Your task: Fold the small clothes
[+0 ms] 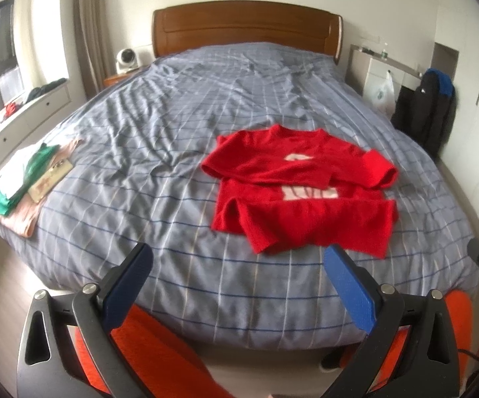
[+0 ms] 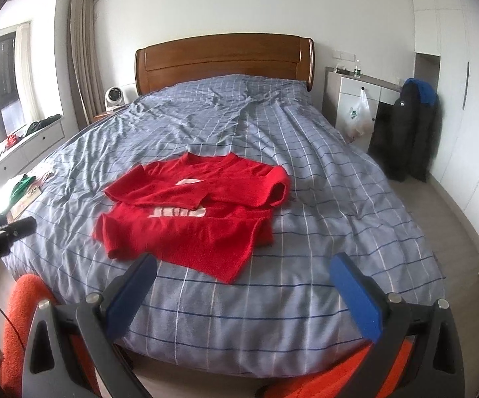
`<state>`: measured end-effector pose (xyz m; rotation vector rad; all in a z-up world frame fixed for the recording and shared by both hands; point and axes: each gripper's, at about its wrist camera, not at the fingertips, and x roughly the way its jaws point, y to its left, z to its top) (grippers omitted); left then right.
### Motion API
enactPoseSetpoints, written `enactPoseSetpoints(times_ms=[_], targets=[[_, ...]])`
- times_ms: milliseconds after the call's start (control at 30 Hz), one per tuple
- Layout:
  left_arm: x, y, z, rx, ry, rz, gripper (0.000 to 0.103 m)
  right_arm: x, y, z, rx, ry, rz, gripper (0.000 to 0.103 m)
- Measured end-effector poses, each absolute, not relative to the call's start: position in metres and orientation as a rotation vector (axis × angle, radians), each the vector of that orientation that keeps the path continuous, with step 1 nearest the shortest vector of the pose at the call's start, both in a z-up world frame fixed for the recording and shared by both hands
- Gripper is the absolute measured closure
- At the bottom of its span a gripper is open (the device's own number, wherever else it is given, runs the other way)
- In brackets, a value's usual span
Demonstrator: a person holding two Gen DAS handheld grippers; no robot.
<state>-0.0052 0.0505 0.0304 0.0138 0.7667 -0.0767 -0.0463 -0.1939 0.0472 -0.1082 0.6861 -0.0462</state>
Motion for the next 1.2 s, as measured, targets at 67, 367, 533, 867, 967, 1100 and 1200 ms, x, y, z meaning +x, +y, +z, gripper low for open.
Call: enactPoseSetpoints(times_ms=[67,367,533,867,967,1100,1200], targets=[[-0.005,0.049,0.03,0.018,0.77,-0.078,0.0,-0.047,-0.194,0.048,-0.109,0.681,-0.043,0.0],[-0.005,0.047,0.024,0.012,0.773,-0.072,0.0,-0.048,-0.195,0.048,-0.108,0.687,-0.036,0.0],[-0.006,0.049,0.027,0.007,0.76,-0.077,0.0,-0.049,-0.195,0.048,-0.109,0.687,-0.034,0.0],[-0.005,0.042,0.024,0.007,0.793,-0.105,0.0,-0.049,-0.19,0.042,-0.107,0.698,-0.016,0.0],[-0.005,0.041,0.023,0.008,0.797,-0.109,0.0,-0.047,-0.189,0.041,-0.103,0.709,-0.011,0.0],[-0.004,0.037,0.02,0.014,0.807,-0.121,0.0,-0.046,-0.189,0.04,-0.101,0.707,-0.004,0.0],[-0.004,0.035,0.018,0.019,0.804,-0.121,0.0,-0.046,-0.189,0.04,-0.099,0.704,-0.003,0.0]])
